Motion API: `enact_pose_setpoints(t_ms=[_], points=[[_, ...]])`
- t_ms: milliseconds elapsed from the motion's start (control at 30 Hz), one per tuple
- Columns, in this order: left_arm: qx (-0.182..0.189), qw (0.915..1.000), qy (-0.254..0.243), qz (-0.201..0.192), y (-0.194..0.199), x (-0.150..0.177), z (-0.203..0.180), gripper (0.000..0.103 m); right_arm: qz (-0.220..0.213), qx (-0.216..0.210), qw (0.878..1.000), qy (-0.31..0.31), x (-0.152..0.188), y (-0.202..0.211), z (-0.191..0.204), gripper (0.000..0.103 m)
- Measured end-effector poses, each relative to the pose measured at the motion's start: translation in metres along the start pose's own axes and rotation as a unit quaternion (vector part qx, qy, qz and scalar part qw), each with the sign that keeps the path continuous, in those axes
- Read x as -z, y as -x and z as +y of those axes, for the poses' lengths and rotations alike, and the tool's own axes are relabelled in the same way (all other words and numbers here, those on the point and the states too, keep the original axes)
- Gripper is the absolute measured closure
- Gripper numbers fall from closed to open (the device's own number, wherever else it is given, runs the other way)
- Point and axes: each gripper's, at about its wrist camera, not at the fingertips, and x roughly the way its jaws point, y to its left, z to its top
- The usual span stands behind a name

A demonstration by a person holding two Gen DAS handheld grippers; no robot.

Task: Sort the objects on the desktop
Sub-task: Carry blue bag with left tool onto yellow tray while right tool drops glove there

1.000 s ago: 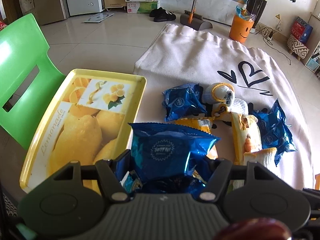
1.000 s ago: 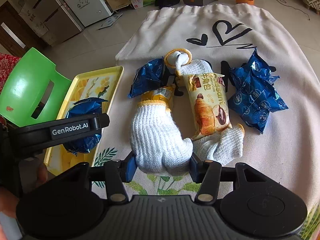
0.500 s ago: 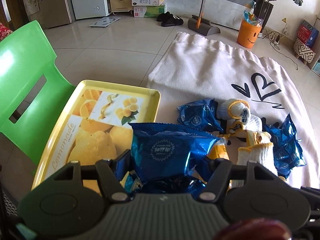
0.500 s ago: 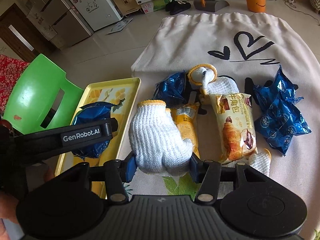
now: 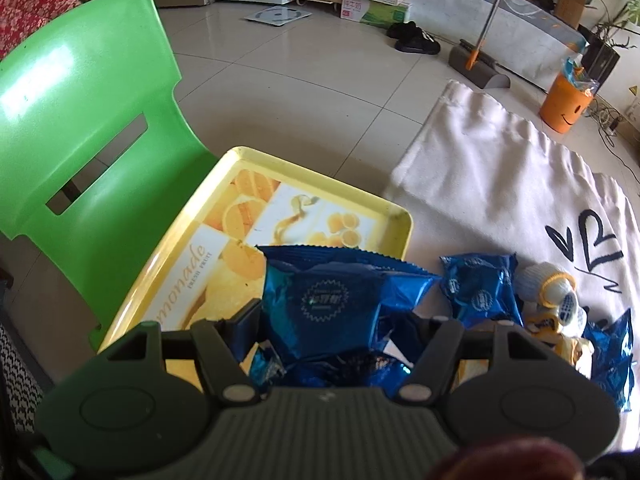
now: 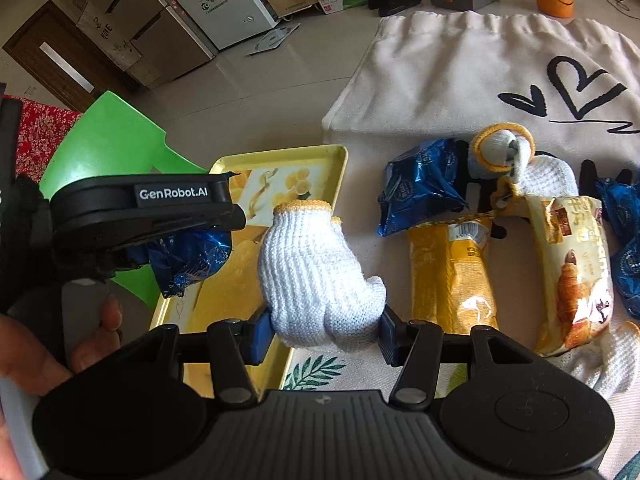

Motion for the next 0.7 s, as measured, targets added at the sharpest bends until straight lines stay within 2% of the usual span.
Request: enact_pose_setpoints(t_ms=[367, 567, 700], points=[[-0.016, 0.9980, 0.060, 0.010, -0.023, -0.034, 0.051, 0.037, 0.028, -0.053, 0.998, 0.009, -0.004, -0.046, 0.030, 0.050], [-0.039, 0.9947, 0.094, 0.013, -0.035, -0.045, 0.080, 0.037, 0.043, -0.067, 0.996, 0.027, -0.003, -0.073, 0.049, 0.050], [-0.054, 0.9923, 0.112, 0.007, -0.039, -0.051, 0.095, 0.037, 0.036, -0.088, 0.995, 0.038, -0.004, -0.087, 0.063, 0.048]])
